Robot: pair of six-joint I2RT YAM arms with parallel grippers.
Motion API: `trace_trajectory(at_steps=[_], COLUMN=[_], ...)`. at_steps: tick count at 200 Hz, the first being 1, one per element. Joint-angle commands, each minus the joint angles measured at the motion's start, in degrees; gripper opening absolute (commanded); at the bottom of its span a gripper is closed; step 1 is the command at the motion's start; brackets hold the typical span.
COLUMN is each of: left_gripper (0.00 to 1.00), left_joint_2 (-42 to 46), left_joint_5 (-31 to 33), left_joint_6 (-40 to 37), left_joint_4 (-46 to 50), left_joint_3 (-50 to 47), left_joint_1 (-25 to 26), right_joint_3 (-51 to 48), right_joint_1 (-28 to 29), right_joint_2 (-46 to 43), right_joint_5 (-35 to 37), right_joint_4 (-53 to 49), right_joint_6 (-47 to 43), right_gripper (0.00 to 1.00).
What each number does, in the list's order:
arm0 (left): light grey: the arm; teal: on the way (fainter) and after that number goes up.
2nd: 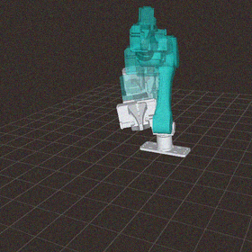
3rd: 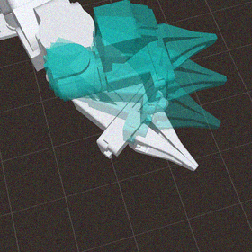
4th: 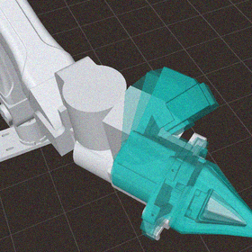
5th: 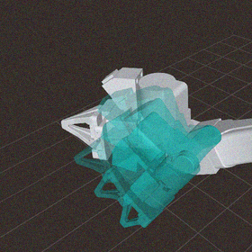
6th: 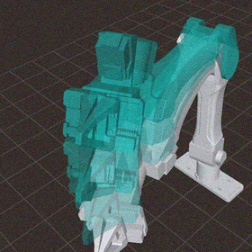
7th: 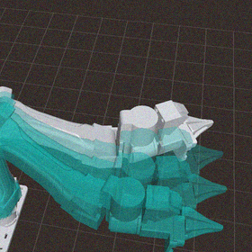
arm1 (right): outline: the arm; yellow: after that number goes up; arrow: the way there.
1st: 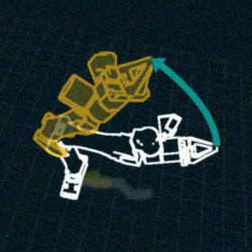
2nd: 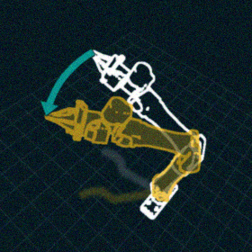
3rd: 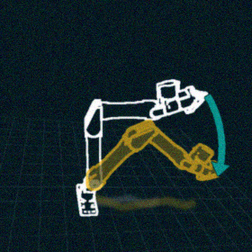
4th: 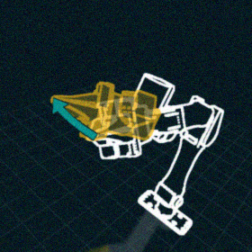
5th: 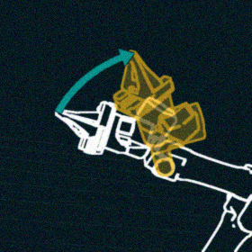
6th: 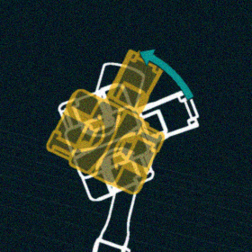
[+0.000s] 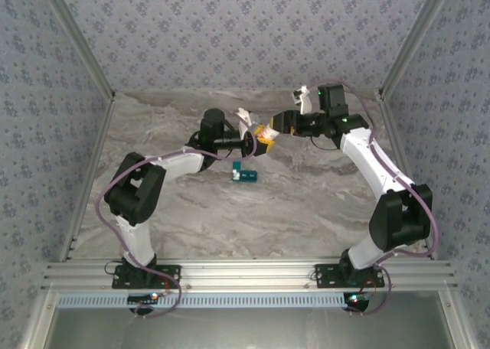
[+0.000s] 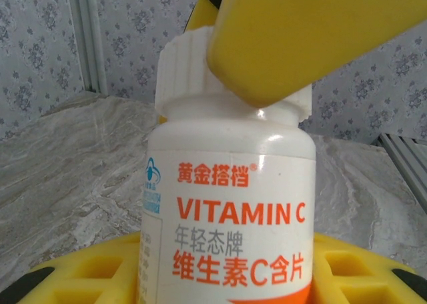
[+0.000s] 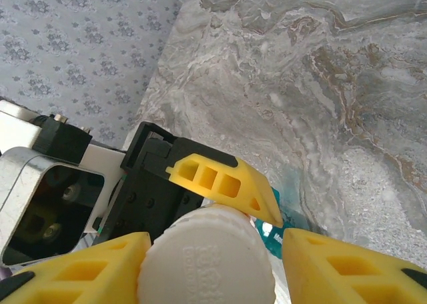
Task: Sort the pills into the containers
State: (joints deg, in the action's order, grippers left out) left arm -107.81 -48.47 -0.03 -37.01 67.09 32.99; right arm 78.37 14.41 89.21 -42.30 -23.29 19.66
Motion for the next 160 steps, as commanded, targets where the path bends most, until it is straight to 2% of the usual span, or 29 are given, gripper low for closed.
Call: trace_trajectory(at_steps=[1, 20, 70, 124, 160], left_gripper=[0.0, 0.0, 0.0, 0.0, 0.0], left_joint_2=[-0.6, -0.6, -0.6, -0.6, -0.7], left_joint_5=[-1.9, -1.9, -1.9, -2.0, -1.9], left_joint_6=[0.7, 0.7, 0.6, 0.6, 0.5], left_joint_4=[-0.9, -0.7, -0.5, -0.3, 0.2], left_joint_3=[1.8, 1.8, 1.8, 1.9, 2.2], left_joint_1=[0.0, 0.0, 0.0, 0.1, 0.0], right_joint_3=[1.6, 1.5, 2.0, 1.8, 1.4], right_joint_1=[-0.1, -0.2, -0.6, -1.4, -1.2], right_joint_2=[0.6, 0.4, -0.9, -0.9, -0.6], right_joint_5=[-1.3, -2.0, -2.7, -2.8, -3.1], right_joint_4=[-0.3, -0.3, 0.4, 0.9, 1.1], right_joint_6=[-0.3, 0.2, 1.8, 2.3, 2.5], right_gripper=[0.55, 0.67, 0.68, 0.63, 0.51])
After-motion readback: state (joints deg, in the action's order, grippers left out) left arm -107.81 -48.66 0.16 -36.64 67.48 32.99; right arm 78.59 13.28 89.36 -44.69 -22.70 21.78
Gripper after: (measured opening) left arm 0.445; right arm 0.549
